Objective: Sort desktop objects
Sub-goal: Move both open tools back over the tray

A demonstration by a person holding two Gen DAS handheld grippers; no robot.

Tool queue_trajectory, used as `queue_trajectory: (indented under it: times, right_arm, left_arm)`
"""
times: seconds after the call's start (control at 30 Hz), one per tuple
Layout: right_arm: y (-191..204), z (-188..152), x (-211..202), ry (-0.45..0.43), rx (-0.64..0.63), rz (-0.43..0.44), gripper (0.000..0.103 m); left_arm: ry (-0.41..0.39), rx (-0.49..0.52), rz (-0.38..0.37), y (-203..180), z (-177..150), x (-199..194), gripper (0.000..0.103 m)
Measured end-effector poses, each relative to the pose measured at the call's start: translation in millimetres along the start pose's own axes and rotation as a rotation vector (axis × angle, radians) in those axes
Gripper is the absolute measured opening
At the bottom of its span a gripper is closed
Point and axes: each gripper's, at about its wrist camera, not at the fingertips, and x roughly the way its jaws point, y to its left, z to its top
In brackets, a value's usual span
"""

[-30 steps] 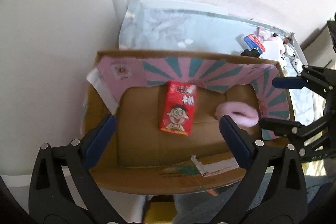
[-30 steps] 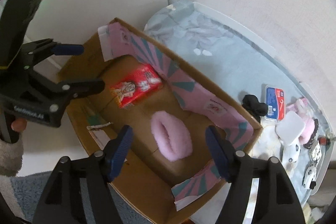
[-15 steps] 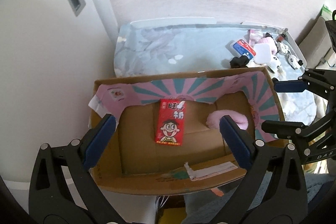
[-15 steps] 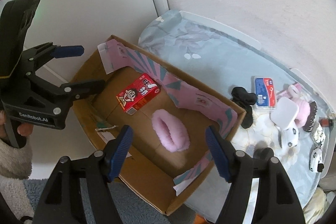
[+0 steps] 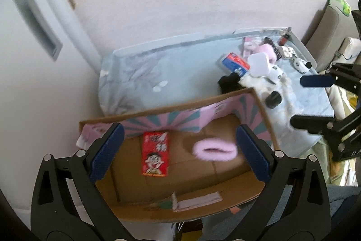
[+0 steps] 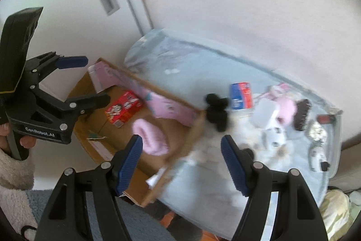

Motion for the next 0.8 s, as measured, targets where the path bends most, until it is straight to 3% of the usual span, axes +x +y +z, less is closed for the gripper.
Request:
queue_trajectory:
  times: [0.43,0.8]
  right_arm:
    - [-120,-28,-65,-0.034,0.115,-0.177,0.068]
    - [-212,-63,-58,0.044,0.117,-0.181,0.068]
  left_arm:
    - [-0.042,0.086,-0.099,-82,52,4,0.099]
    - [0.069,0.128,-0.175,-148,97,76,0.099]
